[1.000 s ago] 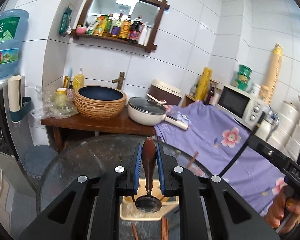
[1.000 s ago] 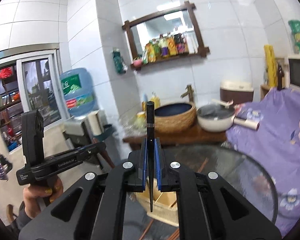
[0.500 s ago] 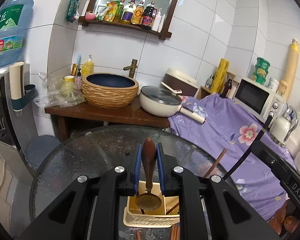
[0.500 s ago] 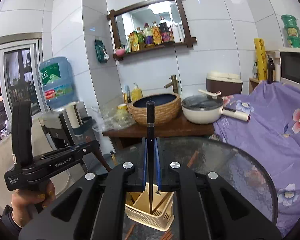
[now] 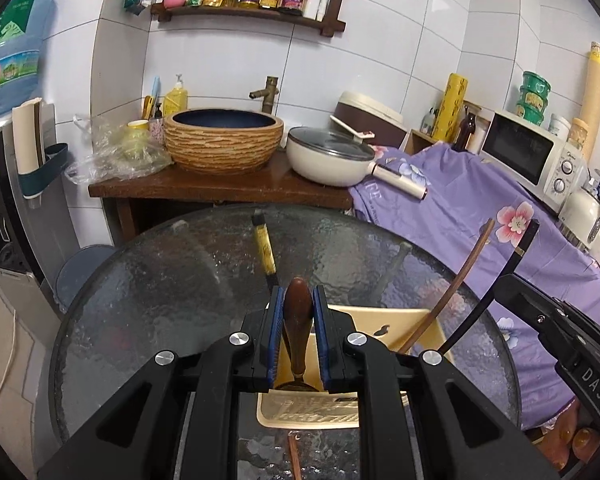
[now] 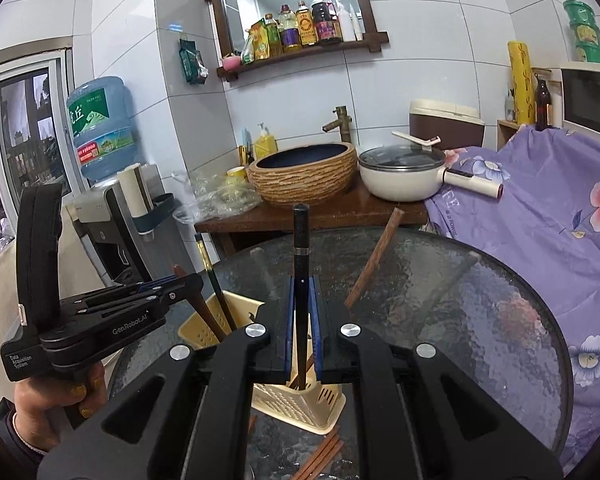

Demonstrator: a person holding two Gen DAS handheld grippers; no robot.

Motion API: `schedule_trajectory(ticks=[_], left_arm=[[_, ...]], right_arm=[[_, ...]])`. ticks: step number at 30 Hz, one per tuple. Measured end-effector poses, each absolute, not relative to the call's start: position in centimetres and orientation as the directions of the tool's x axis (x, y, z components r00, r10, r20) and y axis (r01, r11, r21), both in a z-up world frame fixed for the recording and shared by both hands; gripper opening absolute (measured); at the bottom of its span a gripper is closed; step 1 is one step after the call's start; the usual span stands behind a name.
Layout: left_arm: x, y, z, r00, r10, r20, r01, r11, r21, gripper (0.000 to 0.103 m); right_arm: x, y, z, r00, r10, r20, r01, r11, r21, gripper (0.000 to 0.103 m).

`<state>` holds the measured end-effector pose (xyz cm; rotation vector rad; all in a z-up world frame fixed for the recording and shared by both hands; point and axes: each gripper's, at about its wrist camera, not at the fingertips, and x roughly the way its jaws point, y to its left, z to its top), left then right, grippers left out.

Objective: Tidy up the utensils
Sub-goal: 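Lower the spoon and black chopstick into the cream holder, then open both tools and move them back down to the table utensils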

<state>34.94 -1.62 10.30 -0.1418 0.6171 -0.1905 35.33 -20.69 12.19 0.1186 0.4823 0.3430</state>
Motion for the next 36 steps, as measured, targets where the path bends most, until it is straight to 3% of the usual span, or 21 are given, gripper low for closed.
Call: schedule_trajectory(ticks=[16, 19, 21, 23, 27, 29, 36], left_arm=[[35.1, -2.1, 8.3, 0.779, -0.201, -0.594, 0.144, 0.979, -0.142, 0.016], [34.7, -1.9, 8.8, 0.782, -0.217, -0.584, 0.152, 0.976, -0.159, 0.026], [34.1, -1.8, 9.2, 0.796, -0.214, -0.567, 0.153, 0.976, -0.154, 0.035], [33.4, -1.8, 9.7, 0.809, -0.207, -0.550, 0.157, 0.978, -0.138, 0.048], [31.2, -0.8, 10.0, 0.835, -0.205, -0.510, 0.151, 0.978, -0.146, 0.068], [30.2, -0.1, 9.7, 0.836, -0.204, -0.509, 0.144, 0.977, -0.156, 0.076], [27.0, 1.6, 6.6, 0.817, -0.189, -0.544, 0.114, 0.979, -0.169, 0.084]], right_arm=[[35.2, -21.3, 12.0, 0.845, 0.320, -0.428, -0.257, 0.946, 0.198, 0.008], [35.0, -21.6, 12.1, 0.849, 0.317, -0.422, -0.253, 0.946, 0.201, 0.010], [34.6, -21.8, 12.3, 0.855, 0.316, -0.410, -0.253, 0.946, 0.201, 0.016], [33.9, -22.0, 12.5, 0.866, 0.308, -0.394, -0.249, 0.949, 0.193, 0.049], [31.6, -22.0, 12.4, 0.888, 0.273, -0.369, -0.238, 0.961, 0.138, 0.052], [30.2, -22.1, 11.8, 0.885, 0.273, -0.379, -0.236, 0.961, 0.141, 0.058], [27.2, -22.2, 7.6, 0.831, 0.281, -0.480, -0.238, 0.960, 0.150, 0.061]])
